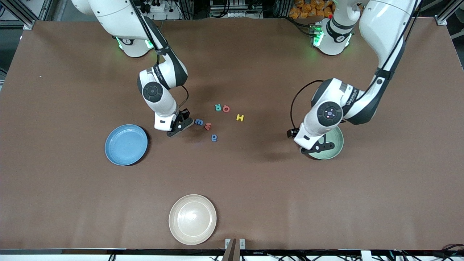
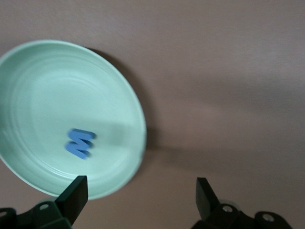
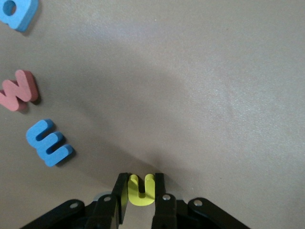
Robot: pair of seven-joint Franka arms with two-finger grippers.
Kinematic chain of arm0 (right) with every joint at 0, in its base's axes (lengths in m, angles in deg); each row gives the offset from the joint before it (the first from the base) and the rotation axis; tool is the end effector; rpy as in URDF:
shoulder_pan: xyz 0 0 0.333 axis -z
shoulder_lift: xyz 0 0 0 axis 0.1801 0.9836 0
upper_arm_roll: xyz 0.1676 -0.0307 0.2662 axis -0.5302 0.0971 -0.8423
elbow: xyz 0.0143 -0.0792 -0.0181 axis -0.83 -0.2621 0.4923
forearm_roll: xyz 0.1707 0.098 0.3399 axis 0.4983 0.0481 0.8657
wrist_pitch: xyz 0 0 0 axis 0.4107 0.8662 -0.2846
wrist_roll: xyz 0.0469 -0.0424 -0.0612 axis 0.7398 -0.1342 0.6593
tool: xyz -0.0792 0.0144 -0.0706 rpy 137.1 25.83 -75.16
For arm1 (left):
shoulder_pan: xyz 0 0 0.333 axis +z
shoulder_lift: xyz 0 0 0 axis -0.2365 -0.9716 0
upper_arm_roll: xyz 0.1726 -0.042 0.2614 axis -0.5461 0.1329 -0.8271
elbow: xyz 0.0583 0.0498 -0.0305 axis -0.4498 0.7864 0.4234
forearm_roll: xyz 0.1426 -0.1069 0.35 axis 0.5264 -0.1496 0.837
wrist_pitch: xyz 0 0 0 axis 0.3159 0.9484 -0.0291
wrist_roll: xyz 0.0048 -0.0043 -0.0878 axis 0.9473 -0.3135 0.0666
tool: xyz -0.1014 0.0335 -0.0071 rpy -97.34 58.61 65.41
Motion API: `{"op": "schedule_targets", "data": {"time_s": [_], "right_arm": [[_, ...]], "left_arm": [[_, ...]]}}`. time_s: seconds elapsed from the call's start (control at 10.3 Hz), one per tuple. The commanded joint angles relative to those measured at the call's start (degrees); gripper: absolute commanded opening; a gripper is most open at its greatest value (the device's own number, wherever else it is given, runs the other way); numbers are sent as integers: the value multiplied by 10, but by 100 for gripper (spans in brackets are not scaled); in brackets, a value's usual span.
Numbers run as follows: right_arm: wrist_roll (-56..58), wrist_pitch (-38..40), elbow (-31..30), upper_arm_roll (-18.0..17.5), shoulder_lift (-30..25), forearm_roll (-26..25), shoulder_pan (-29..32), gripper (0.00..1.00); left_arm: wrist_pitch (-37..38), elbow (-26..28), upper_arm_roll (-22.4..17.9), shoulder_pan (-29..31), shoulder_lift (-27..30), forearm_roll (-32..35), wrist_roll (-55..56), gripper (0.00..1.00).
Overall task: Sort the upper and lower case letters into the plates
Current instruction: 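Drop the u in the blue plate while the left gripper reaches the H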
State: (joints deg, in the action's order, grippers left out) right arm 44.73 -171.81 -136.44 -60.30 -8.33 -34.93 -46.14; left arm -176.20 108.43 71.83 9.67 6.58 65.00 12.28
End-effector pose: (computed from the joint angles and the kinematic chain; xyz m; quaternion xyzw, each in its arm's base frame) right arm 0.4729 0.2675 0.1784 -0.9555 -0.2939 0.0129 0.0198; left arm 0.5619 -0.2621 0.2633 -0.9908 -0.1111 0.0696 0.0327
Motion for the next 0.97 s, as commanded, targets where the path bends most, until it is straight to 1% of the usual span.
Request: {"op": "schedule_targets", "data": {"time_s": [0.0,0.19,0.39,0.48,0.58,0.68,0.78,0.87], "right_arm": [[-1,-5,-3,-2,2,9,4,0],[6,3,0,0,-23,8,19,0],[14,21,10,1,-61,8,51,0],[16,35,22,3,-71,4,68,0],[25,46,39,6,-71,2,87,0],[59,50,58,9,-66,1,109,0],[98,51,76,9,-61,0,139,0],[144,51,84,9,-61,-1,166,0]], "left_arm": [[5,-49,-2,-58,-29,-4,135,100],[5,-87,-5,-103,-60,-2,269,100],[5,-95,-5,-124,-72,-5,368,100],[5,-96,-5,-144,-76,-8,427,100],[4,-119,-5,-169,-93,-8,512,100],[4,-156,-5,-184,-119,-4,598,100],[4,-165,-5,-195,-128,-5,644,100],[2,-166,-6,-203,-132,-8,666,100]]}}
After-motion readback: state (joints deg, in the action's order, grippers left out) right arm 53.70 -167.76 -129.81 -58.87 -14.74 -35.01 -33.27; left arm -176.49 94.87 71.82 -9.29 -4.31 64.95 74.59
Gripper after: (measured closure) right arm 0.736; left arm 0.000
